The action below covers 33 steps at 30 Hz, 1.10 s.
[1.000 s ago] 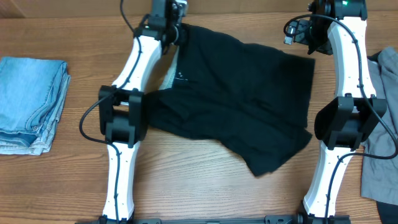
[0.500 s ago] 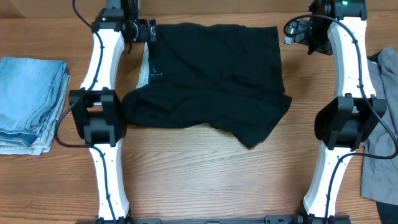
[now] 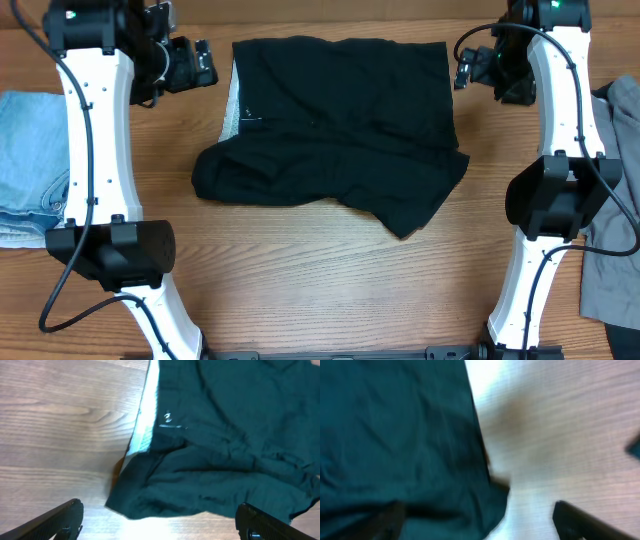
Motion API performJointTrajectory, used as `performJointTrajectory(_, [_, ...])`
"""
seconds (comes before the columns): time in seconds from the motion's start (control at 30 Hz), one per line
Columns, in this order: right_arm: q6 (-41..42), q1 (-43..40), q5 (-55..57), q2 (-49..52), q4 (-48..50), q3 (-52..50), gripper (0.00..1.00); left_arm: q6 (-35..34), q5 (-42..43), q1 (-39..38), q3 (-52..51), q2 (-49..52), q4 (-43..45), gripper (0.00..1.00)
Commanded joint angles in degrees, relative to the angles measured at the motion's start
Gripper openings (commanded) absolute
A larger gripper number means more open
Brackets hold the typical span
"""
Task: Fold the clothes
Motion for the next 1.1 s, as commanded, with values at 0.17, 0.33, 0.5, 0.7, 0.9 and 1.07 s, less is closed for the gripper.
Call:
performJointTrajectory(0.17, [7.3, -0.2, -3.6, -14.5, -4.5, 3.2, 0.22, 4.4, -3.4, 5.0, -1.3, -0.5, -3.2, 1.0])
performJointTrajectory(0.33, [7.5, -0.2, -3.6, -28.6, -4.5, -19.4, 0.22, 5.7, -3.5, 5.2, -10.5, -0.5, 3.9, 1.0])
performJointTrajectory(0.5, [7.6, 0.4, -7.8, -30.5, 3.0, -45.7, 0.3, 12.2, 3.9, 5.2, -23.2, -0.5, 13.0, 1.0])
performJointTrajectory(0.7, [7.0, 1.1, -10.1, -30.5, 15.0, -57.5, 0.52, 18.0, 14.3, 5.2, -27.3, -0.4, 14.2, 1.0])
performJointTrajectory(0.9, [4.0, 1.6, -14.7, -30.5, 34.4, -69.7, 0.67, 19.6, 15.5, 3.1, -29.2, -0.4, 17.0, 1.0])
performJointTrajectory(1.07, [4.1, 1.6, -14.7, -30.5, 42.9, -74.0, 0.66, 19.8, 15.2, 2.8, -29.2, -0.4, 18.9, 1.0])
